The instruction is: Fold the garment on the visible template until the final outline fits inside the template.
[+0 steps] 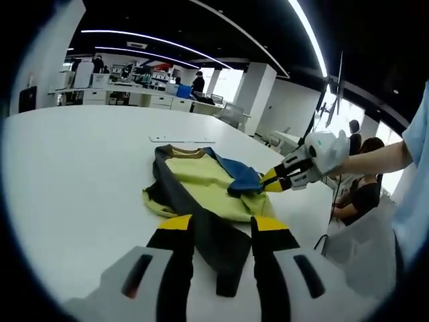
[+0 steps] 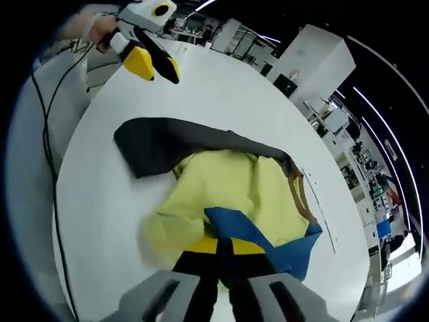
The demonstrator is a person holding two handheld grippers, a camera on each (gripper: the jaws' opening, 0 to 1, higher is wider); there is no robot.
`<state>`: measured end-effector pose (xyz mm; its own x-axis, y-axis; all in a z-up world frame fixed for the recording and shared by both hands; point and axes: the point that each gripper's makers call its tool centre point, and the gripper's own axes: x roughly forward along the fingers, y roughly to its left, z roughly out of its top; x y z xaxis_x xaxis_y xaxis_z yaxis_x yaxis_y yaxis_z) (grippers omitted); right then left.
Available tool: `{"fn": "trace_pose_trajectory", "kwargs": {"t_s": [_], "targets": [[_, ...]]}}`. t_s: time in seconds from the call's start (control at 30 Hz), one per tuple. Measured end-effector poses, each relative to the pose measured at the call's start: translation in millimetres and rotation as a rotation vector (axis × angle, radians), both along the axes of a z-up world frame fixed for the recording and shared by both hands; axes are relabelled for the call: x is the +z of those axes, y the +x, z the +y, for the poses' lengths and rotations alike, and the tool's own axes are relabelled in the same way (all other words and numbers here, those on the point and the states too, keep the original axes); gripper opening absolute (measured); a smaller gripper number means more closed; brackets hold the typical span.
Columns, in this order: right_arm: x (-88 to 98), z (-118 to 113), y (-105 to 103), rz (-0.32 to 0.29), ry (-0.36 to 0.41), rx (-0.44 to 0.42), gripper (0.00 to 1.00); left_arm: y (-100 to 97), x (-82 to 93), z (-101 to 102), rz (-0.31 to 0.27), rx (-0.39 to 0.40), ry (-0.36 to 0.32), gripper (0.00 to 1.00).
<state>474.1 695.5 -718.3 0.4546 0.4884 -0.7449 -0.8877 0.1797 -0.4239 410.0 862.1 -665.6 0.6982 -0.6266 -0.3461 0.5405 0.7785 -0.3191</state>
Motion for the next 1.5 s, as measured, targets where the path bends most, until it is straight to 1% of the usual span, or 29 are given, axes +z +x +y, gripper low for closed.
{"fn": "trace_pose_trajectory", "kwargs": {"t_s": [0.07,0.17,0.23,0.3,0.4,0.43,0.5,0.6,0.67,0.73,0.77,0.8,0.83,0.87,0.93,1.03,1.13,1.23,1.37,1.43,1.5], "targets": [[0.9,-1,0,0.015,0.011,-0.010,0.00,0.0,-0.1,0,0.000,0.000,0.001,0.31],[4.6,-2,1,0.023,0.027,-0.022,0.00,-0.2,-0.3,-1,0.001,-0.001,0.002,0.31],[10.5,-3,1,0.040,0.057,-0.044,0.00,-0.7,-0.3,-1,0.001,-0.002,0.003,0.31],[18.5,-5,1,0.062,0.090,-0.067,0.00,-0.9,-0.2,-2,0.001,-0.004,0.003,0.31],[32.6,-12,6,0.065,0.127,-0.102,0.00,-0.6,0.0,-1,0.001,-0.004,0.005,0.31],[40.1,-15,8,0.074,0.159,-0.127,0.00,-0.6,0.3,-2,0.001,-0.004,0.005,0.31],[50.6,-21,9,0.114,0.207,-0.183,0.00,-0.3,0.9,-2,0.000,-0.003,0.004,0.31],[67.9,-32,13,0.137,0.263,-0.236,0.00,0.3,0.7,-1,0.000,-0.004,0.006,0.31],[78.4,-43,16,0.166,0.302,-0.296,0.00,0.2,1.3,-1,-0.001,-0.005,0.005,0.31],[88.0,-56,19,0.188,0.341,-0.349,0.00,0.6,4.8,-2,-0.018,-0.007,0.013,0.30],[89.6,-59,20,0.193,0.349,-0.361,0.00,1.0,6.2,-3,-0.021,-0.009,0.011,0.30],[96.1,-71,24,0.190,0.366,-0.394,0.00,1.7,6.5,-3,-0.020,-0.010,0.009,0.30],[97.7,-74,25,0.187,0.370,-0.401,0.00,2.4,6.8,-3,-0.020,-0.011,0.009,0.30],[101.7,-84,25,0.188,0.380,-0.429,0.00,3.5,6.9,-4,-0.023,-0.016,0.013,0.30],[107.4,-95,26,0.190,0.402,-0.467,0.00,5.8,5.5,-4,-0.022,-0.020,0.019,0.31],[114.3,-118,25,0.215,0.449,-0.556,0.00,7.7,3.2,-7,-0.016,-0.027,0.013,0.31],[115.6,-139,26,0.225,0.475,-0.624,0.00,8.8,-2.1,-11,-0.006,-0.033,0.007,0.31],[116.8,-158,26,0.228,0.495,-0.674,0.00,7.9,-5.8,-16,0.003,-0.043,0.005,0.31],[112.6,-194,33,0.216,0.521,-0.771,0.00,6.9,-6.0,-21,0.011,-0.050,0.000,0.31],[107.7,-212,37,0.224,0.564,-0.845,0.00,8.2,-2.4,-23,-0.001,-0.049,-0.001,0.31],[103.3,-230,43,0.219,0.611,-0.912,0.00,10.3,-1.6,-23,-0.005,-0.051,0.007,0.31]]}}
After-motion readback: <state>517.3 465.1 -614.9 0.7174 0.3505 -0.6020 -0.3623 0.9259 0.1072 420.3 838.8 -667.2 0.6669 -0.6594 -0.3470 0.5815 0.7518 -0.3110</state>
